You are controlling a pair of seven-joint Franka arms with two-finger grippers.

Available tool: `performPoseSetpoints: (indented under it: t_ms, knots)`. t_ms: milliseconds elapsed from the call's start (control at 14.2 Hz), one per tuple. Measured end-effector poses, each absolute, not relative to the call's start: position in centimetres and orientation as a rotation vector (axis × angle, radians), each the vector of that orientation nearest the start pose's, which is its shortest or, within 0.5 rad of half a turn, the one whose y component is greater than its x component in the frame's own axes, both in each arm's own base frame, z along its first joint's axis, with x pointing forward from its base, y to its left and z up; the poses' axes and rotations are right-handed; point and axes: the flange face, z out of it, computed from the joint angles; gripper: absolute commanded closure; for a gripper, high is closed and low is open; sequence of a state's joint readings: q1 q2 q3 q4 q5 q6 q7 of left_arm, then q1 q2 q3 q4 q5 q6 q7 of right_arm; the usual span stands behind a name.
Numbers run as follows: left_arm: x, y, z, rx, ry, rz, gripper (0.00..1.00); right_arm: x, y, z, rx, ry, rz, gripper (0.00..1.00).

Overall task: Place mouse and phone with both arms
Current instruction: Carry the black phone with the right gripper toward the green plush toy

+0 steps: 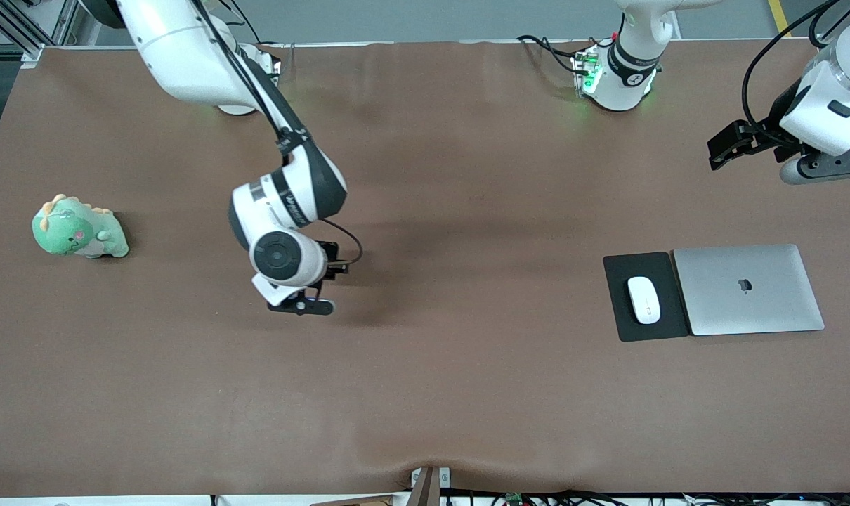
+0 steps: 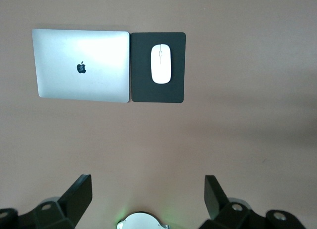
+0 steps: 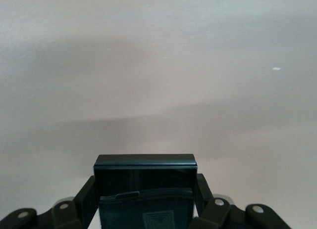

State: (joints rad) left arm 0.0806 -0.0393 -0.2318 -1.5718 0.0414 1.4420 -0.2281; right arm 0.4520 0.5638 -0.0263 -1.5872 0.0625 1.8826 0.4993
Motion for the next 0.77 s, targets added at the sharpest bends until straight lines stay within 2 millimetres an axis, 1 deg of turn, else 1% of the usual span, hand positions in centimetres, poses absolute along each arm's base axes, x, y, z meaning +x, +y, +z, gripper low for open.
performPoseSetpoints:
  t_ms: [70,211,282,352,493,775]
  knots:
    - [52.3,-7.6,63.4,-3.07,-0.127,0.124,0.0,60.0,26.2,30.1,-3.185,0.194,0.404,1.0]
    - [52.3,-7.5,63.5,-3.073,-0.085,0.124,0.0,60.4,22.2,32.5,-3.166,0.263,0.385,1.0]
    - [52.3,-7.5,63.6,-3.074,-0.055,0.123,0.0,60.4,20.5,33.2,-3.159,0.287,0.388,1.0]
    - [52.2,-7.4,63.6,-3.075,-0.041,0.121,0.0,60.3,19.2,33.3,-3.154,0.304,0.396,1.0]
    - [52.2,-7.4,63.7,-3.079,-0.027,0.118,0.0,60.2,17.0,32.4,-3.151,0.32,0.427,1.0]
    - [52.3,-7.5,63.8,-3.097,-0.026,0.113,0.0,60.5,10.4,30.0,-3.125,0.259,0.451,1.0]
